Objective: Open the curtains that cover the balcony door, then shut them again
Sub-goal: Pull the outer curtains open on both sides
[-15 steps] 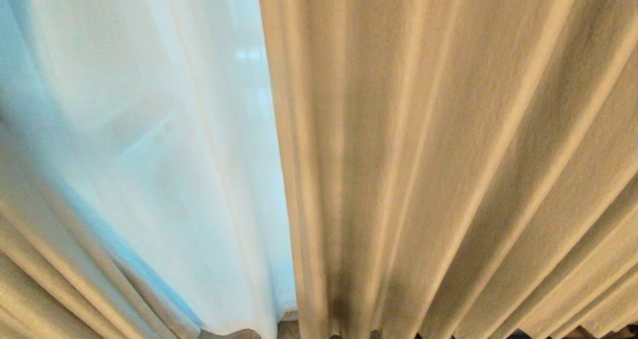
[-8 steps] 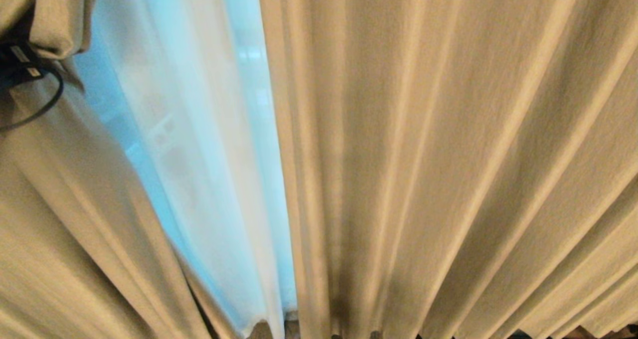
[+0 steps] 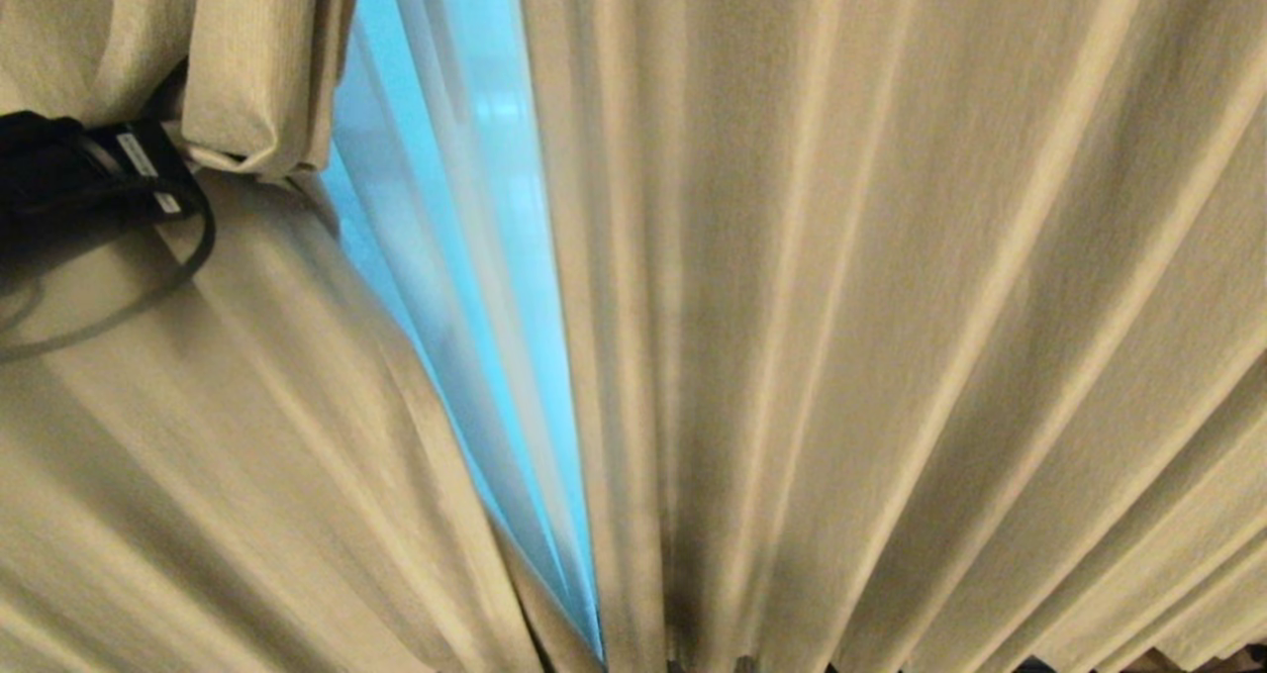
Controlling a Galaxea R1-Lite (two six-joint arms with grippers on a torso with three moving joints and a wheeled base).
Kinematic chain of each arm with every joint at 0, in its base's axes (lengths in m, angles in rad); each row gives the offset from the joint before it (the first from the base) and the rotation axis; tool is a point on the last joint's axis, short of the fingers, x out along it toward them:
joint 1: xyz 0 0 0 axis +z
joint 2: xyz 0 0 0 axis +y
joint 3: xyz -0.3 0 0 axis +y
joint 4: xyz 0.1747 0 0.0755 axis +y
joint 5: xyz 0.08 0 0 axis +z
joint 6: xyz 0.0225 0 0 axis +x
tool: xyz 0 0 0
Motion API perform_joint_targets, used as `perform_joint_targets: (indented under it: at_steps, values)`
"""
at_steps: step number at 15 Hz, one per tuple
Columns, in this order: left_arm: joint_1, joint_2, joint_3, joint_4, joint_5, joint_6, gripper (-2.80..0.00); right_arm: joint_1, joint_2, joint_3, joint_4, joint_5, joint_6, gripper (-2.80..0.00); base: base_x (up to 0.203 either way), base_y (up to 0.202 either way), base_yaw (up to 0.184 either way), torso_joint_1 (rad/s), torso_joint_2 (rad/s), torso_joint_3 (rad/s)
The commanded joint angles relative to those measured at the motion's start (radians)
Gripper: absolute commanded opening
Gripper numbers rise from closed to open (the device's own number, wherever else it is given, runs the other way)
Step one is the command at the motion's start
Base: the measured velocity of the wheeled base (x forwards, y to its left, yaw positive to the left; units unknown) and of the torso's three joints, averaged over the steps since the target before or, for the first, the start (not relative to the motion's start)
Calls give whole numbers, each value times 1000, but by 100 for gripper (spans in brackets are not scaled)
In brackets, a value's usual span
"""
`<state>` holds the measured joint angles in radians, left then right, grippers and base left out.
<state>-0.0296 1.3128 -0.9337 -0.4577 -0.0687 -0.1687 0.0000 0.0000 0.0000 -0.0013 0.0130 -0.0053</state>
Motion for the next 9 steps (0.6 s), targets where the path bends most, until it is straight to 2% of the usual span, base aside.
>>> perform_joint_targets:
  at_steps: [1, 6, 7, 9]
  values:
    - [-42, -53, 23, 0, 0, -2, -280, 0, 0, 0, 0, 1, -1, -280, 0, 0, 0, 0, 0, 0]
    - [-52, -49, 44, -3, 1, -2, -280, 0, 0, 0, 0, 1, -1, -280, 0, 0, 0, 0, 0, 0]
    - [-52, -45, 45, -4, 1, -2, 0, 0, 0, 0, 0, 1, -1, -280, 0, 0, 0, 0, 0, 0]
    - [-52, -41, 54, -3, 27, -2, 0, 0, 0, 0, 0, 1, -1, -280, 0, 0, 0, 0, 0, 0]
